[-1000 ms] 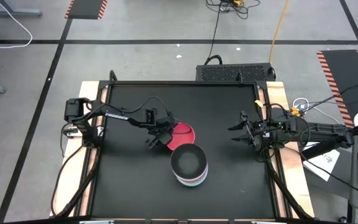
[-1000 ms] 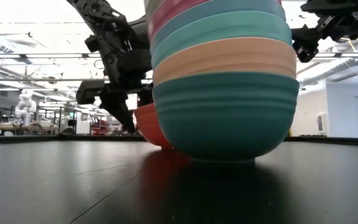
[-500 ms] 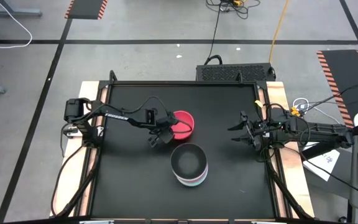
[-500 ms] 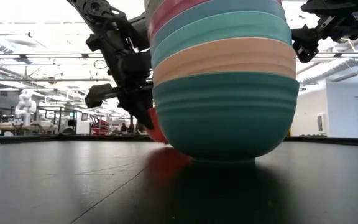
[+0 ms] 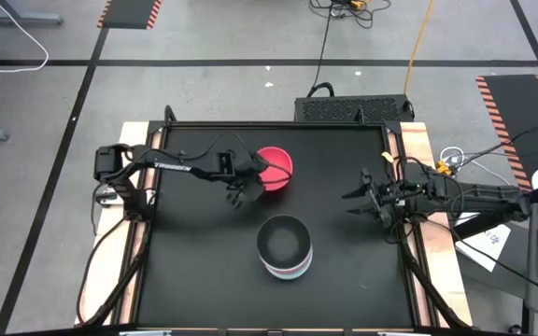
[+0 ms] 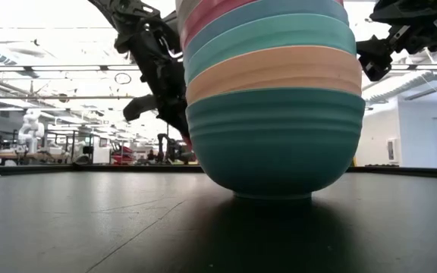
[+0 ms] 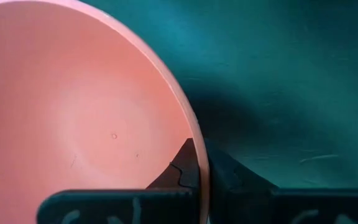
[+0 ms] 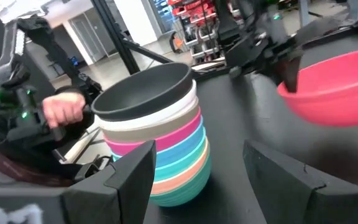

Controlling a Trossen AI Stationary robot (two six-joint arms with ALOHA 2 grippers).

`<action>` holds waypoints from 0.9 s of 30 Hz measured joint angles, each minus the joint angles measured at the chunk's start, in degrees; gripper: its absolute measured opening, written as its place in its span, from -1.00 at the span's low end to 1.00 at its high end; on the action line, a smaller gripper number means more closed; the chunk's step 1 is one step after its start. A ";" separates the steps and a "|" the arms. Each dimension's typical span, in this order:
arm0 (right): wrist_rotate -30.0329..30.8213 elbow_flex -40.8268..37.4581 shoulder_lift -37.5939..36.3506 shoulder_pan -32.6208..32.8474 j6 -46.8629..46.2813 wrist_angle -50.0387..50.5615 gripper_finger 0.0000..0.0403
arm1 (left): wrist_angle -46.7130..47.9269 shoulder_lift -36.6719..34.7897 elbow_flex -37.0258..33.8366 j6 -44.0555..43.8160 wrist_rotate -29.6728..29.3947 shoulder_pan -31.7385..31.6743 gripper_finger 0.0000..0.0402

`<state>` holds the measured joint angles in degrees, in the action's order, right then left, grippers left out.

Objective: Nest bowls inside each other
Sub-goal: Stack the orange bowl on top of the black bowl

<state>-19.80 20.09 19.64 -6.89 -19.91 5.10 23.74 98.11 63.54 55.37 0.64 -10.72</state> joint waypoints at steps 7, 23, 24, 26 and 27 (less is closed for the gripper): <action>0.17 0.00 0.00 2.62 0.01 -0.36 0.17 | 5.52 -8.16 -0.06 -0.48 -0.27 -1.86 -0.99; 0.51 0.02 -0.09 3.85 0.46 -0.10 0.17 | 17.56 -27.96 -0.15 -8.99 4.86 1.58 -1.00; 0.52 0.02 -0.09 3.96 0.59 -0.10 0.17 | 18.05 -28.26 -0.15 -9.75 4.84 1.92 -1.00; 0.51 0.02 -0.09 4.19 1.06 -0.10 0.17 | 18.28 -28.89 -0.94 -11.06 4.04 2.98 -1.00; 0.54 0.02 -0.09 4.40 1.08 -0.09 0.17 | 18.77 -29.22 -1.69 -11.49 3.21 3.60 -1.00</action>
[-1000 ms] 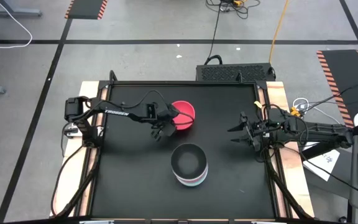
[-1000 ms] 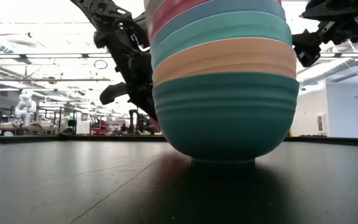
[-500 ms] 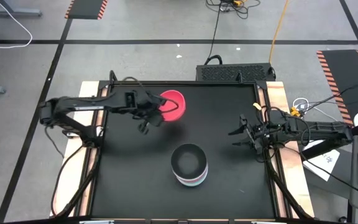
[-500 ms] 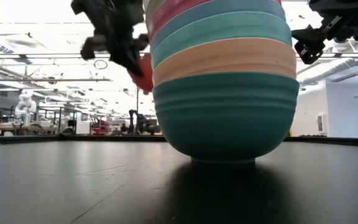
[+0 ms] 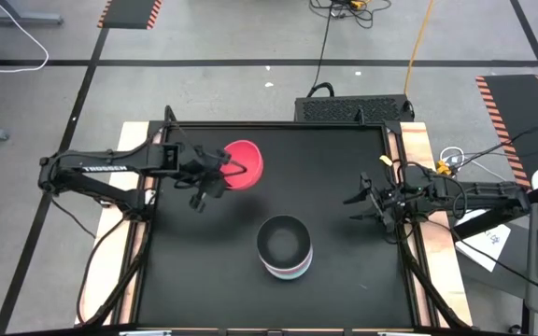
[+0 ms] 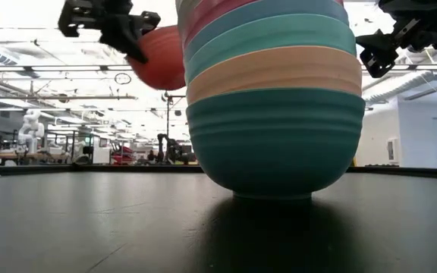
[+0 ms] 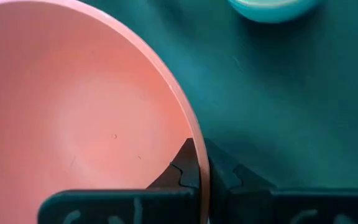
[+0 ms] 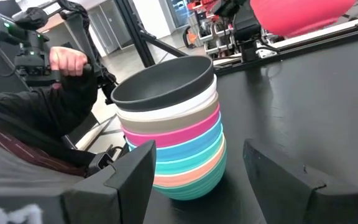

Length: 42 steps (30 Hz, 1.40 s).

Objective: Nest bowls inside each other
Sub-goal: Stack the orange bowl on top of the black bowl

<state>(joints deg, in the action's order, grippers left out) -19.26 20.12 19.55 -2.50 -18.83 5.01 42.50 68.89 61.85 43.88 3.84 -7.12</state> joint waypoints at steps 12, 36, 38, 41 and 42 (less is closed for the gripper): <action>1.42 0.00 0.01 0.78 -0.02 -0.01 0.17 | -1.93 -4.67 -3.55 -4.08 -6.26 13.03 -1.00; 1.43 -0.03 0.02 0.78 1.95 -0.40 0.17 | 3.19 4.31 20.34 -3.46 -4.90 22.44 -0.99; 1.43 -0.04 0.00 0.78 1.97 -0.40 0.17 | 6.06 7.11 24.75 -3.01 -3.01 22.16 -0.99; 1.43 -0.04 0.02 0.78 1.97 -0.38 0.17 | 8.94 11.38 30.53 -2.47 2.20 21.34 -0.99; 1.43 -0.04 0.01 0.78 1.97 -0.38 0.17 | 9.59 12.82 31.97 -2.50 3.34 21.15 -0.99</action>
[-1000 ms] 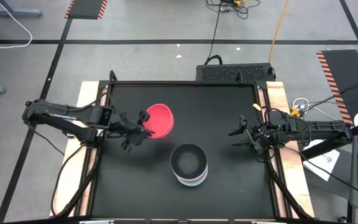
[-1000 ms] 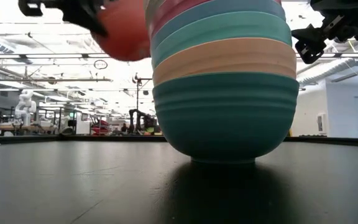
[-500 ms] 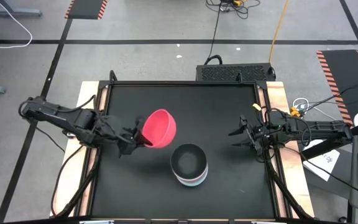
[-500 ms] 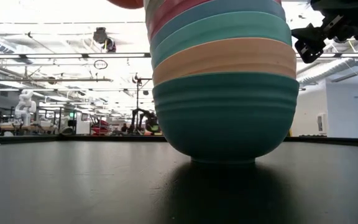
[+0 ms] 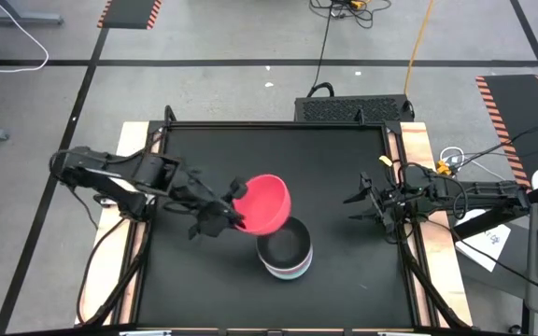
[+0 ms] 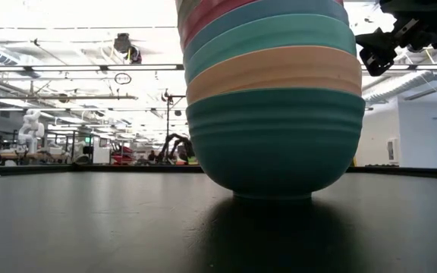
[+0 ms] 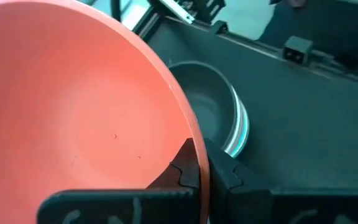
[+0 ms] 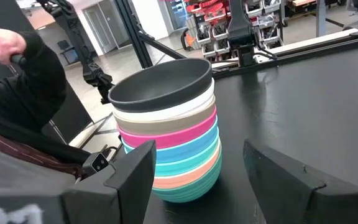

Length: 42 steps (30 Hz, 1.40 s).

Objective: Nest bowls inside each other
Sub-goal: Stack the orange bowl on top of the black bowl

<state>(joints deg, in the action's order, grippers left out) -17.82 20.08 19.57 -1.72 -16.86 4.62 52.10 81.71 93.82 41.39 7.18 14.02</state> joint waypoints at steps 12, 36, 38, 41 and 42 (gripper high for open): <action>-0.02 0.00 0.01 0.00 0.00 0.76 0.17 | 15.62 17.57 17.61 -4.11 0.04 -1.04 -0.99; -0.09 -6.67 -0.14 0.00 1.42 -14.37 0.17 | 18.07 22.90 24.50 -7.45 1.25 2.14 -0.99; -0.24 -6.67 -0.23 0.00 1.80 -14.59 0.17 | 18.48 23.62 24.41 -7.60 1.42 2.22 -0.99; -0.30 -6.71 -0.41 0.04 2.08 -14.26 0.17 | 18.46 25.12 24.41 -7.41 2.02 2.16 -0.99; -0.27 -6.71 -0.43 0.21 2.22 -14.25 0.17 | 18.60 25.61 24.41 -7.22 1.99 2.12 -0.99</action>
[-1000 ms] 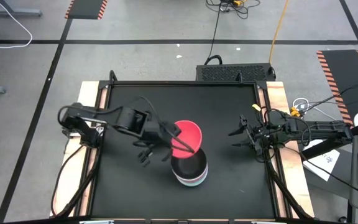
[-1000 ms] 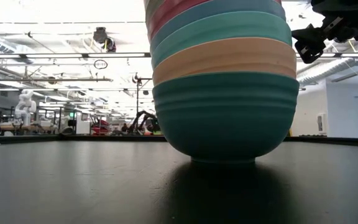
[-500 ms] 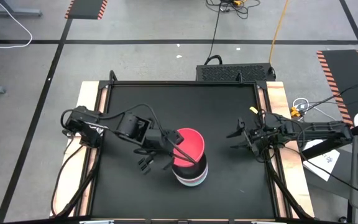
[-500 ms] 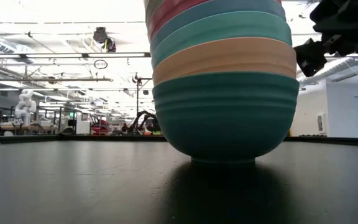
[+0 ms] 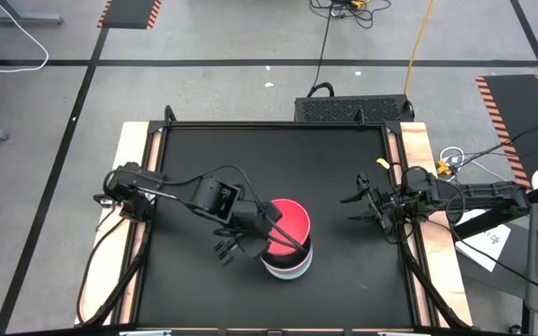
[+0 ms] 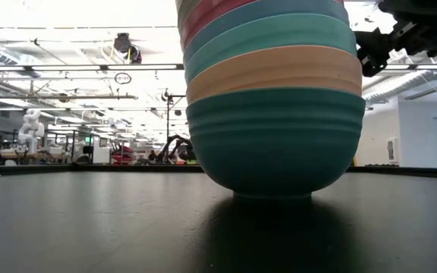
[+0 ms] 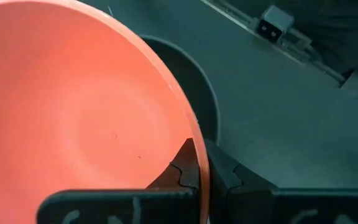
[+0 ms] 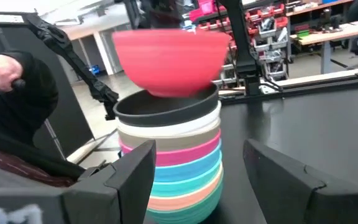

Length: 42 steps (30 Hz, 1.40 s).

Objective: Nest bowls inside each other
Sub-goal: Stack the orange bowl on top of the black bowl

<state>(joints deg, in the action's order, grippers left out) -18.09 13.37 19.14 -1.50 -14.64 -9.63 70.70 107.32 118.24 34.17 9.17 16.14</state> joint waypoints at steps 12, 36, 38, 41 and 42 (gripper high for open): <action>-0.01 0.00 -1.01 3.52 2.02 1.16 0.17 | 0.75 3.15 0.00 -0.10 -0.18 -1.16 -0.99; 0.25 0.00 -1.16 3.50 3.37 2.35 0.17 | -3.20 8.92 0.11 -0.52 -7.66 3.98 -0.99; 0.25 0.00 -1.16 3.50 3.37 2.32 0.17 | -3.27 9.02 0.46 -1.48 -8.94 3.99 -0.95; 0.25 0.00 -1.16 3.50 3.37 2.34 0.17 | -2.77 9.29 1.84 -1.99 -9.34 3.91 -0.81; 0.25 0.00 -1.16 3.50 3.32 2.32 0.17 | -2.58 9.32 2.52 -2.07 -9.21 3.91 -0.75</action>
<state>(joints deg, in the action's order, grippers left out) -17.85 13.37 17.98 2.00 -11.32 -7.31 68.12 116.64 120.75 32.10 -0.04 20.05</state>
